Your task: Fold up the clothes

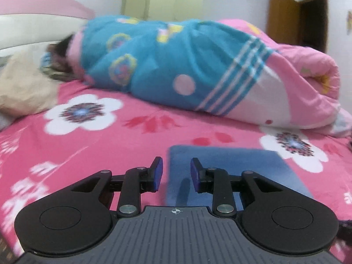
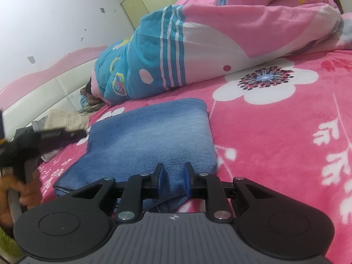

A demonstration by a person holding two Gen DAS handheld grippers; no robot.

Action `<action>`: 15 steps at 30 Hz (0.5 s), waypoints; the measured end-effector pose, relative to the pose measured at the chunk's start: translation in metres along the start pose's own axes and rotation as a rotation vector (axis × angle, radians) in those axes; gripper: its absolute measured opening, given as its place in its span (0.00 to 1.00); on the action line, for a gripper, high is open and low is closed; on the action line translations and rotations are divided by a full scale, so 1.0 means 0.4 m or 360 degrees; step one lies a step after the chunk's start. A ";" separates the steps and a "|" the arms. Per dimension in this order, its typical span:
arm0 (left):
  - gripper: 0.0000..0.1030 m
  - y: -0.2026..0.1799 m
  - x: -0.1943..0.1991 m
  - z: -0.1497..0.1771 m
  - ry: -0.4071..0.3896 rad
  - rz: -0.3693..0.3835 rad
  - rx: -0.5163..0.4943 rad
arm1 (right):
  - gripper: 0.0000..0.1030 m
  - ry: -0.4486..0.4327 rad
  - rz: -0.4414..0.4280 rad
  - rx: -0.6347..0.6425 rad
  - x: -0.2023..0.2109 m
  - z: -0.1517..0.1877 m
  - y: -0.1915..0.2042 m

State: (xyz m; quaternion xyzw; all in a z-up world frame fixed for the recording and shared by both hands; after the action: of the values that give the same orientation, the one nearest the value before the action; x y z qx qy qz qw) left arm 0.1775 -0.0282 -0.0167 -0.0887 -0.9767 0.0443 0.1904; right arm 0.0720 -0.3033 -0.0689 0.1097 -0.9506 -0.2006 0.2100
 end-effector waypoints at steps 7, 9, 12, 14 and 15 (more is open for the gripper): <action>0.28 0.034 -0.112 0.025 0.0174 0.0044 0.0088 | 0.20 -0.0002 0.0001 0.0006 0.000 0.000 0.003; 0.29 0.058 -0.108 0.023 0.0186 0.0036 0.0150 | 0.20 -0.0004 -0.0001 0.0002 0.000 0.000 0.002; 0.29 0.099 -0.102 0.015 0.0200 -0.0017 0.0240 | 0.20 -0.0006 -0.0004 -0.0001 0.000 0.000 0.001; 0.29 0.132 -0.095 0.007 0.0200 -0.0064 0.0302 | 0.20 -0.0008 -0.0005 -0.0001 -0.001 0.000 0.000; 0.26 0.141 -0.083 0.000 0.0180 -0.0091 0.0300 | 0.20 -0.0010 -0.0006 -0.0003 -0.001 0.000 -0.001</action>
State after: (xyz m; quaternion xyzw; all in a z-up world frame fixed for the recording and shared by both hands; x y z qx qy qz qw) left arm 0.2164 0.0207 -0.0356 -0.0447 -0.9580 0.1254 0.2540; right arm 0.0724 -0.3036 -0.0692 0.1106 -0.9508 -0.2023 0.2067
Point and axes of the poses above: each gripper's, at about its wrist camera, not at the fingertips, and x roughly against the way its jaws point, y to its left, z to its underside, the point moved 4 cm from there along -x, roughly the way its jaws point, and after that the axes turned 6 degrees about -y, right-handed, at the moved point
